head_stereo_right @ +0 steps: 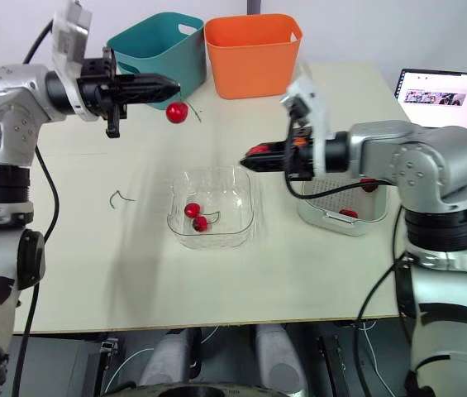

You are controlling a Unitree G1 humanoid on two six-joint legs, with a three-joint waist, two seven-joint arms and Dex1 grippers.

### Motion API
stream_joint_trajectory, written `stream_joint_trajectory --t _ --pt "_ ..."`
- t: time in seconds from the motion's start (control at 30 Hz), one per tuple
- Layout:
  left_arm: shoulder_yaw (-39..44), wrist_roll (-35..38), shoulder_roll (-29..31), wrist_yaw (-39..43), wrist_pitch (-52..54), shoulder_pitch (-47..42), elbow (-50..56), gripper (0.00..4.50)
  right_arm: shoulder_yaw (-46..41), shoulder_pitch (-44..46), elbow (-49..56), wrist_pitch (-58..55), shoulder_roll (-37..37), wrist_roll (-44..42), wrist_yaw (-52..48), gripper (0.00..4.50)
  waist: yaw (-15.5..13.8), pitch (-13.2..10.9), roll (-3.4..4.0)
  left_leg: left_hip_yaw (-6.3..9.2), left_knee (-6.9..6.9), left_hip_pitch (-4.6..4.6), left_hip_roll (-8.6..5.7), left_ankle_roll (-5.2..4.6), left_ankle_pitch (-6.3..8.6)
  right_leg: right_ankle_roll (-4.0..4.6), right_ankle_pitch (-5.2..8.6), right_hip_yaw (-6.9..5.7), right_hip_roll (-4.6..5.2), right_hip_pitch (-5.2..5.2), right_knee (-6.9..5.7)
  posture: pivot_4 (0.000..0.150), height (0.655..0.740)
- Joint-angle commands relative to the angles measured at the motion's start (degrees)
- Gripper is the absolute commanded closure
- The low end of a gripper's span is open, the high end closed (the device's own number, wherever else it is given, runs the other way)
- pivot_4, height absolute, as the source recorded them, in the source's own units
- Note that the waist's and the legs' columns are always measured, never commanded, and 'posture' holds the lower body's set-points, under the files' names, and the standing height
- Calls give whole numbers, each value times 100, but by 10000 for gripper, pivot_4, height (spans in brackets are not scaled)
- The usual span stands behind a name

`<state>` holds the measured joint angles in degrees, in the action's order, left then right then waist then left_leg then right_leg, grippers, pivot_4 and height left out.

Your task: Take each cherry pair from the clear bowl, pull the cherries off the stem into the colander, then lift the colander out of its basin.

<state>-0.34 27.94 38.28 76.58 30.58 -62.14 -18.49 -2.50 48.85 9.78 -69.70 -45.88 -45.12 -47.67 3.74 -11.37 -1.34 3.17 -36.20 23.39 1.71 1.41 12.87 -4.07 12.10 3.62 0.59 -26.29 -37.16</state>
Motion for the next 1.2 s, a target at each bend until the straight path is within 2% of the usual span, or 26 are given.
stream_joint_trajectory --t 0.03,0.23,0.47,0.7,0.83,1.03,1.2 --pt "16 -13 88 133 -89 14 293 45000 -446 -399 -106 569 -595 329 -232 36362 -2 0 0 -1 0 0 0 0 0 0 0 0 0 0 0 1500 7400" --pt "-79 -84 -24 205 -161 43 204 45000 -403 -1521 -405 1551 -1515 1128 -576 36362 -18 0 0 -8 1 -5 0 0 0 -15 10 6 -1 2 1 1500 7400" --pt "-200 -209 -255 198 -211 152 222 45000 -279 -1773 -595 1910 -1410 1505 -549 36362 20 0 0 -11 0 -10 0 0 0 -17 10 12 -3 2 -5 1500 7400" --pt "-221 -216 -313 164 -211 283 346 45000 -301 -1811 -664 1933 -1400 1604 -615 14477 3 0 0 -11 -2 -7 0 0 0 -17 10 12 -2 3 -3 1500 7400" --pt "-220 -252 -324 150 -266 319 328 45000 -331 -1704 -735 1918 -1410 1605 -634 162 8 0 0 -11 -2 -9 0 0 0 -17 10 12 -2 5 -3 1500 7400" --pt "-180 -258 -265 180 -294 217 217 45000 -458 -883 -765 1660 -1086 1152 -714 162 36 0 0 -12 -1 -11 0 0 0 -16 9 13 -3 4 -4 1500 7400" --pt "-20 -104 -235 101 -70 -30 186 45000 -156 -63 -553 1318 -339 852 -605 162 15 0 0 -8 -1 -9 1 0 0 -13 7 12 -4 4 -5 1500 7400"
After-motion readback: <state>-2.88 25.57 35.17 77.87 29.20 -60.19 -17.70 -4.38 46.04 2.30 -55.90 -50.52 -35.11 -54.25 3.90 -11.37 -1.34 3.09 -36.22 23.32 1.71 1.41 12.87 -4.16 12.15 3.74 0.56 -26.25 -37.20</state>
